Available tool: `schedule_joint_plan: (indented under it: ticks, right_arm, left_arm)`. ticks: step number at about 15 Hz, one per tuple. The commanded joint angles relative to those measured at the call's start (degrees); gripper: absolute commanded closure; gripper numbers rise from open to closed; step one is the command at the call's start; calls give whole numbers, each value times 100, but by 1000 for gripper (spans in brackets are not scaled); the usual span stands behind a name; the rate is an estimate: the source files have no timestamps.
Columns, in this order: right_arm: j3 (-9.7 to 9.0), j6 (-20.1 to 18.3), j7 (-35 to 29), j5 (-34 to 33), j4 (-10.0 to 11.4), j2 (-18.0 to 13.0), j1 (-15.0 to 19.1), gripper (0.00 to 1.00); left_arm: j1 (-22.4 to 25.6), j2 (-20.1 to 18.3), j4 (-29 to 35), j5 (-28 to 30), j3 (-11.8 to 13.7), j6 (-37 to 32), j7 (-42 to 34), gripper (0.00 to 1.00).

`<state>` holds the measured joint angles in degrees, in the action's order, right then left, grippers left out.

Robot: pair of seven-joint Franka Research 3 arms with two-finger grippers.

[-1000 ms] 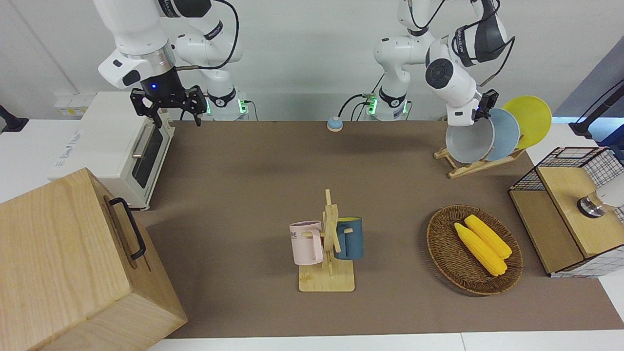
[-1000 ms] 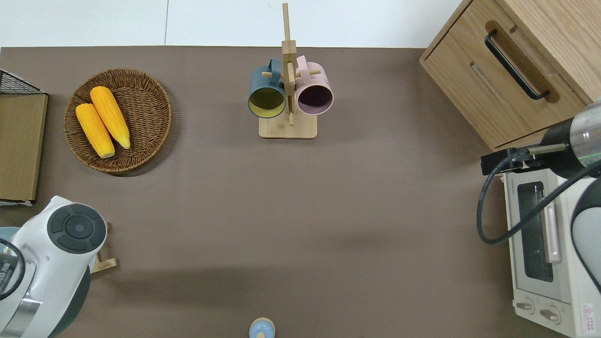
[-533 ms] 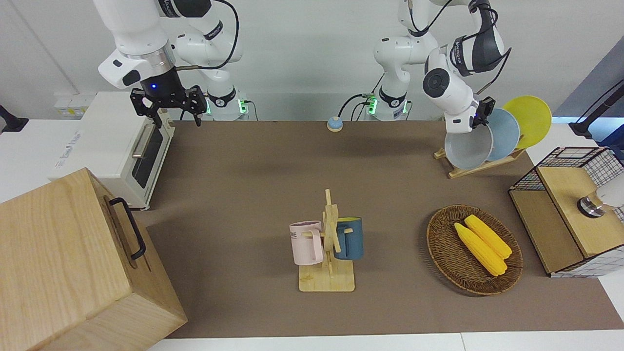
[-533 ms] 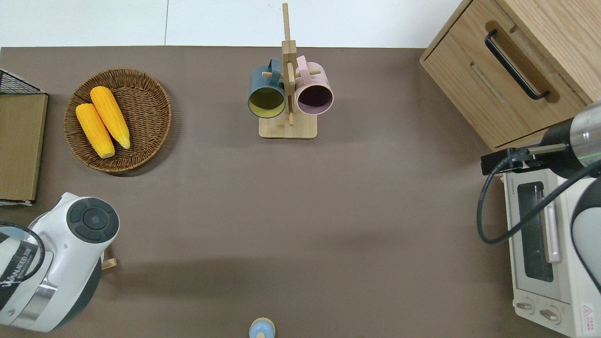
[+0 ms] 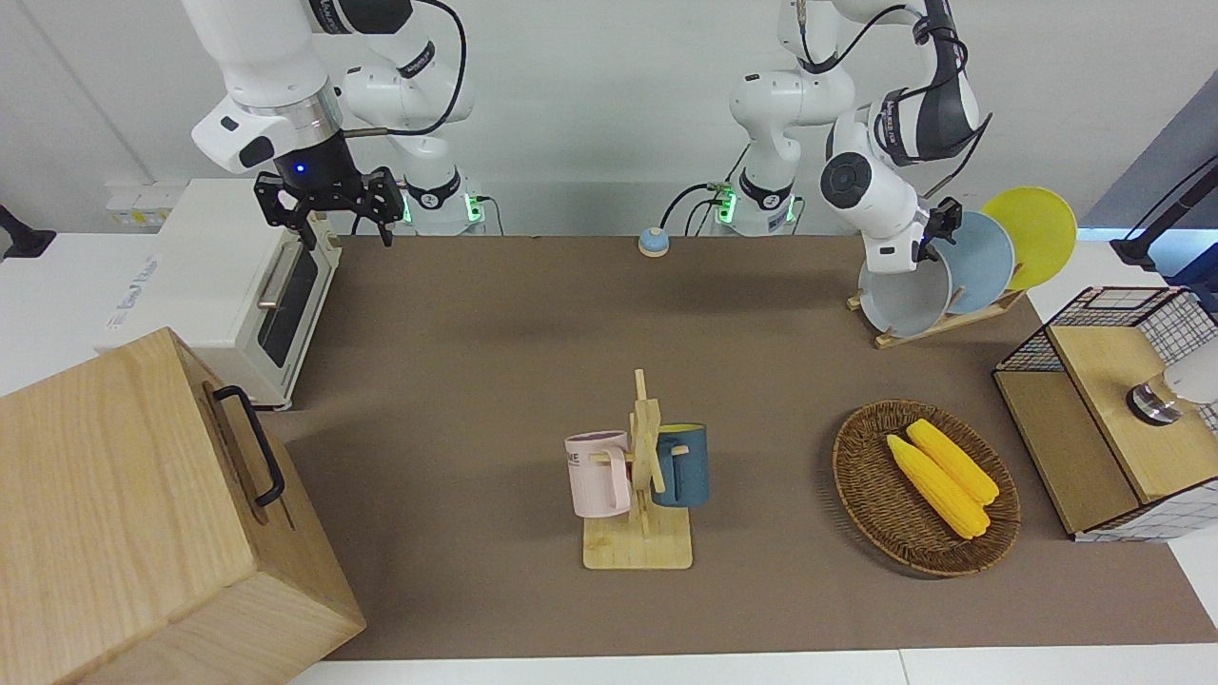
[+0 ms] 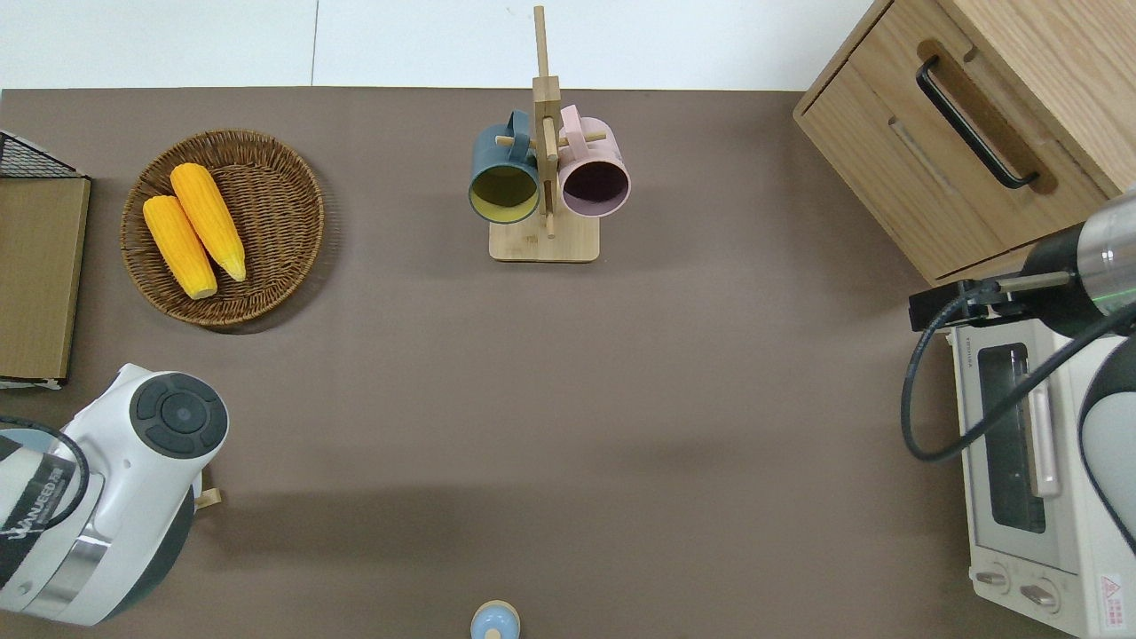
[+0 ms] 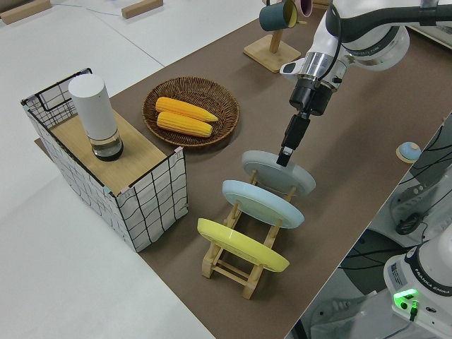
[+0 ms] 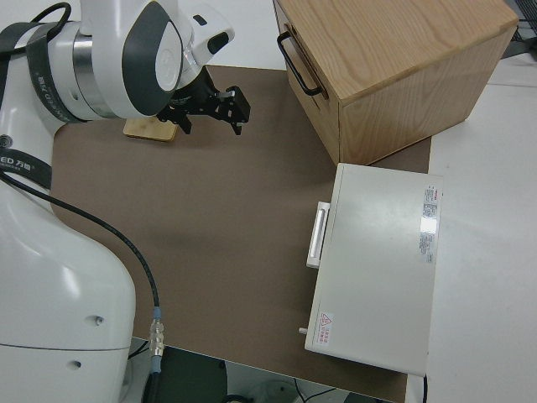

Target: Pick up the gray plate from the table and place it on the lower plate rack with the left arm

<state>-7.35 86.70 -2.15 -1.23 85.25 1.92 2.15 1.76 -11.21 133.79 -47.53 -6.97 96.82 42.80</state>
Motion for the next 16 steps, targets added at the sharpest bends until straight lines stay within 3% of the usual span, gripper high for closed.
schedule_joint_plan:
  ticks: [1,9,16]
  right_arm:
    - [-117,-92,-75,-17,-114,54,127,17]
    - [-117,-92,-75,-17,-123,54,127,17]
    - [-117,-92,-84,-17,-114,54,127,17]
  left_arm:
    - [-45,-4,78,-143,38,48,106,0]
    - [-123,4,-151,23,-41,65,-17,0]
    - [-484,276,-1152,1622,-103,118,-87,0]
